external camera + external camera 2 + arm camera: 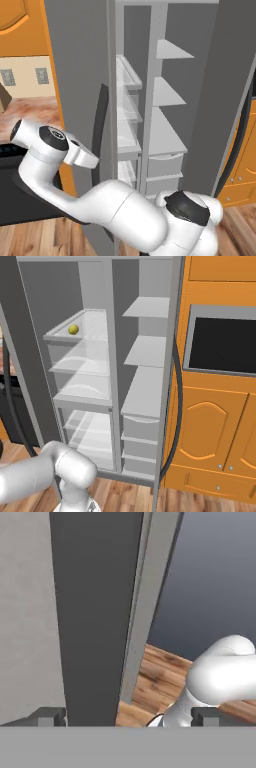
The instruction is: Retrieve a lemon from the fridge and place it on the cutting board with the fish.
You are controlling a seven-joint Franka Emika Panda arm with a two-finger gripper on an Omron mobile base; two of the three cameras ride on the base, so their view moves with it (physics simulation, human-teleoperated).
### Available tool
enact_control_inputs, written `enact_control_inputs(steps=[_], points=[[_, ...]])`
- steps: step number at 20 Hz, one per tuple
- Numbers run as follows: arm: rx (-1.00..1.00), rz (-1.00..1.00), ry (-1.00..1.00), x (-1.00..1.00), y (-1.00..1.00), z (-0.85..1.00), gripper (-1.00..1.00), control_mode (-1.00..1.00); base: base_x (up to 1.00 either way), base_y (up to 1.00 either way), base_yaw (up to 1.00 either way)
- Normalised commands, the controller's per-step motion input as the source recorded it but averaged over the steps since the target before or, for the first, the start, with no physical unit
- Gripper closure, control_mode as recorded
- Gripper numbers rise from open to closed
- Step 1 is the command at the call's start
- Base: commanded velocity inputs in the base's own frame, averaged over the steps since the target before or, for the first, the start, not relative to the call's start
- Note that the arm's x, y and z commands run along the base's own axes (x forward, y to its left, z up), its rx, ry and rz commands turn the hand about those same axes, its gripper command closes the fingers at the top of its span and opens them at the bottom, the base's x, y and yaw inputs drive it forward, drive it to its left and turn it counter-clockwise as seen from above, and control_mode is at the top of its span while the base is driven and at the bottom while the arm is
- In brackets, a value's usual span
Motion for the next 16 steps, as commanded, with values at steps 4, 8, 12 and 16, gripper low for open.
enact_control_inputs(steps=[4, 8, 12, 16], points=[[0.0, -0.05, 0.06, -0.76, -0.17, 0.0, -1.0, -1.0, 0.0, 0.0, 0.0], [0.0, -0.03, 0.06, -0.98, -0.65, 0.0, -1.0, -1.0, 0.0, 0.0, 0.0], [0.16, 0.0, 0.03, -0.96, -1.0, 0.04, -1.0, -1.0, 0.0, 0.0, 0.0], [0.35, 0.02, 0.0, -0.95, -1.0, 0.16, -1.0, -1.0, 0.0, 0.0, 0.0]])
